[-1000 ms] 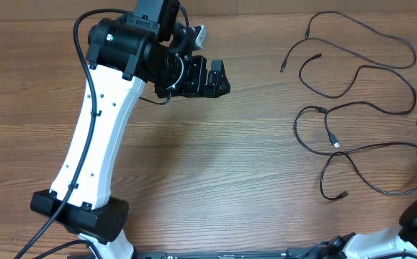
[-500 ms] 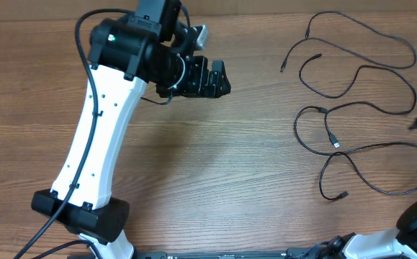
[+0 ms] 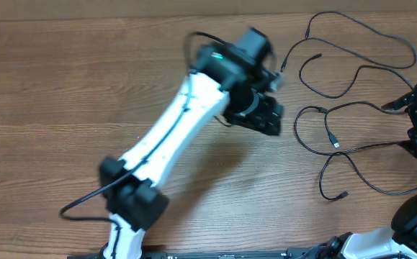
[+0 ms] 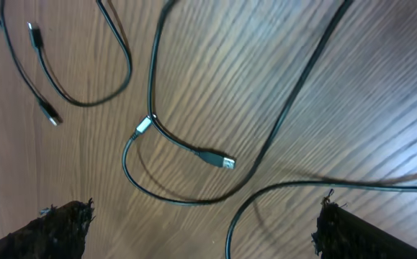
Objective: Untangle cables
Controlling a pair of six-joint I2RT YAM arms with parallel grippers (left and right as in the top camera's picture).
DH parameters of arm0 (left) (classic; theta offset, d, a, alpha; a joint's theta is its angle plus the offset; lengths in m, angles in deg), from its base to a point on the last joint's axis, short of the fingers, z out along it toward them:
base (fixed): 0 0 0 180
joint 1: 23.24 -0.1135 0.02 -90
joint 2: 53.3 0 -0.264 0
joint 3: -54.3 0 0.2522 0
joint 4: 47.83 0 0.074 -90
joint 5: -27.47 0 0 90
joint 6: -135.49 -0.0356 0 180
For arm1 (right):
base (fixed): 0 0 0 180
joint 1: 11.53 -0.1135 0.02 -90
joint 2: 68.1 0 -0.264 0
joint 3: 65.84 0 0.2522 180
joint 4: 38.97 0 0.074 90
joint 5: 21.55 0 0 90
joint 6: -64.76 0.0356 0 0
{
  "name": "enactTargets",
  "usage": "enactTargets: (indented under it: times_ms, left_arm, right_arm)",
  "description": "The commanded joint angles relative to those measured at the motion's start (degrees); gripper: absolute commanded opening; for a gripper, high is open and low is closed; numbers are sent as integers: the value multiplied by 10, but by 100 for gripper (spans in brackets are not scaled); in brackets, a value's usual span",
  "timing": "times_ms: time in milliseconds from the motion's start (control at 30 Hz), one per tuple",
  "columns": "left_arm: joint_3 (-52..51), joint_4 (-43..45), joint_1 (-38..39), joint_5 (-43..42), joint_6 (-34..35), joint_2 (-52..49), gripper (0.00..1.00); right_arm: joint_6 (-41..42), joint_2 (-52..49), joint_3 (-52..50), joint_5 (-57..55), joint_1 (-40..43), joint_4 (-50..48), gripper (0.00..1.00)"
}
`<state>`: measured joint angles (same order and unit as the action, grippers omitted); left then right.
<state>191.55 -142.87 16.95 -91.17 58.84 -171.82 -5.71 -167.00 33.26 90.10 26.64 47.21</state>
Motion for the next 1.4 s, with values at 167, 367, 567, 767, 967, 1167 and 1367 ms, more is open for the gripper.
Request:
enactTargets:
  times_ms: [167,367,567,767,967,1167,1367]
  left_arm:
    - [-3,110,72,-75,-5,-111,60]
    - [-3,170,102,-125,-4,-163,55]
    - [-3,205,128,-101,25,-182,49]
    - [-3,243,141,-74,73,-207,42]
    - [-3,277,160,-74,86,-236,43]
    - [-3,295,167,-66,98,-243,29]
    - [-3,255,167,4,109,-243,6]
  right_arm:
    - [6,16,-3,5,2,-13,100]
    - [6,15,-3,-8,2,-15,100]
    - [6,15,-3,-23,1,-14,100]
    - [6,15,-3,-23,1,-13,100]
    - [6,15,-3,-23,1,-12,100]
    - [6,15,-3,-34,1,-6,100]
    - [34,15,-9,-92,1,0,100]
